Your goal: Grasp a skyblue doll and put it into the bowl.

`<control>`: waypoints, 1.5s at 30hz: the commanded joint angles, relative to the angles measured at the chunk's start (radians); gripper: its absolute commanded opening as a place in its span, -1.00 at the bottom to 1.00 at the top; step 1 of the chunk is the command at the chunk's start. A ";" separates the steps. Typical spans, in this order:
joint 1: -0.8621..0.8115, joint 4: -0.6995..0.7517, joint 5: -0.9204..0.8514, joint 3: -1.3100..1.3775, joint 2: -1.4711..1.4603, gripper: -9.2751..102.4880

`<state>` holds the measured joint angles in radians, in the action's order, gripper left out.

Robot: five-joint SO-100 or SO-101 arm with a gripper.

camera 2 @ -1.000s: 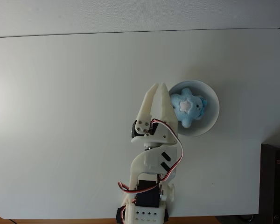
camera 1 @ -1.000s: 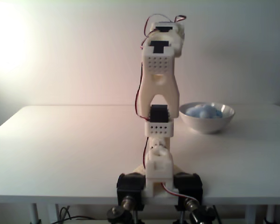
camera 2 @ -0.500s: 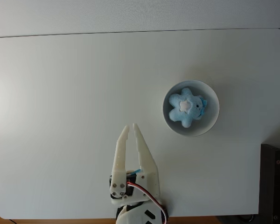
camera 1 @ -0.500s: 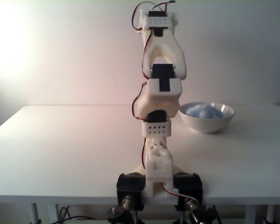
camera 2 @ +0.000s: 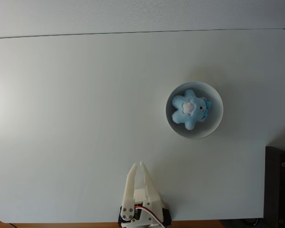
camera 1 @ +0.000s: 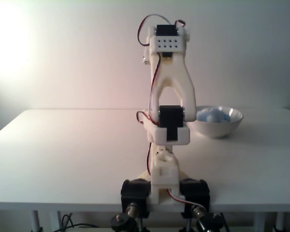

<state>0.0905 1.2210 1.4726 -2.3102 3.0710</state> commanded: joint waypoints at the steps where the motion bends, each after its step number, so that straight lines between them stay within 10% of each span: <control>1: -0.012 0.017 0.006 -0.078 0.109 -0.84; 45: -0.058 0.006 0.009 -0.707 0.337 -0.84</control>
<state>0.0230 1.2364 1.4757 -3.0158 3.1094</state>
